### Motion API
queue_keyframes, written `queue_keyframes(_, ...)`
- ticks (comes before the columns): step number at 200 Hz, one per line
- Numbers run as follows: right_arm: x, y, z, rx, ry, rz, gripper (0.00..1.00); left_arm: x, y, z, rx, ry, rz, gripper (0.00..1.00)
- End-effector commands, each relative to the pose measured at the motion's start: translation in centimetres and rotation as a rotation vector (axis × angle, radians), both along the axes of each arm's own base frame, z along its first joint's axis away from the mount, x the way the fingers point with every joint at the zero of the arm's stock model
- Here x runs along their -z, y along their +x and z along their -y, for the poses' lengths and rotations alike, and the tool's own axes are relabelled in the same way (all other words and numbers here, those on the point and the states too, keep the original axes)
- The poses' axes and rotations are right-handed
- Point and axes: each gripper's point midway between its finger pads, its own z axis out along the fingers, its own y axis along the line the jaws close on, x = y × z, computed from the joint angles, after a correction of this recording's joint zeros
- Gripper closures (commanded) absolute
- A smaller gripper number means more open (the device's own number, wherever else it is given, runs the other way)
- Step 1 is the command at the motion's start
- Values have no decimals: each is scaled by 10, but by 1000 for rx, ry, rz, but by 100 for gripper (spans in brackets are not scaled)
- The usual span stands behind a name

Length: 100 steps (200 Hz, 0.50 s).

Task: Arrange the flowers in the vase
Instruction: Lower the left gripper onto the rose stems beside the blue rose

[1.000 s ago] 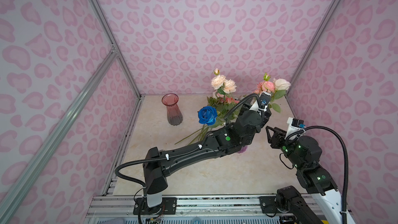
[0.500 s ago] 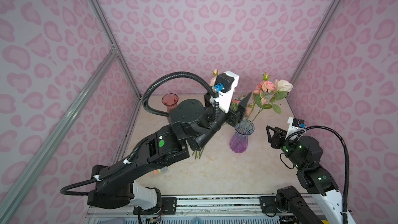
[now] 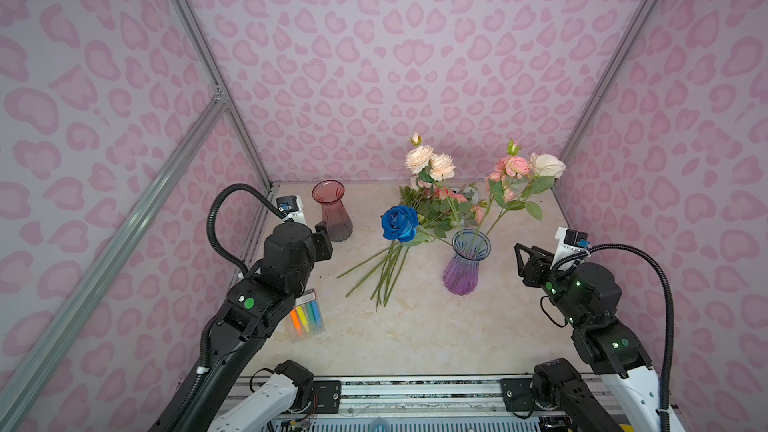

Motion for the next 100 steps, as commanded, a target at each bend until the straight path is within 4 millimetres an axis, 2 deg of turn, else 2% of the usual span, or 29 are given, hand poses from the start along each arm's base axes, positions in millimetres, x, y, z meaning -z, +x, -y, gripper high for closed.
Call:
queue_keyframes(1,3,3,1,14,7,-2,48,33,9,31,91,-152,-93,43)
queue_keyframes(17,9,5,0,12,19,-13,48,58,25,50,132,-170,-177,44)
queue_keyframes(36,16,5,-3,3,39,-23,48,89,46,80,200,-210,-275,51)
queue_keyframes(47,18,5,-4,-1,47,-27,49,107,59,90,205,-215,-324,54)
queue_keyframes(85,22,3,-3,2,46,-34,48,150,105,131,287,-184,-446,56)
queue_keyframes(100,26,4,-3,2,55,-40,49,168,119,143,299,-118,-494,57)
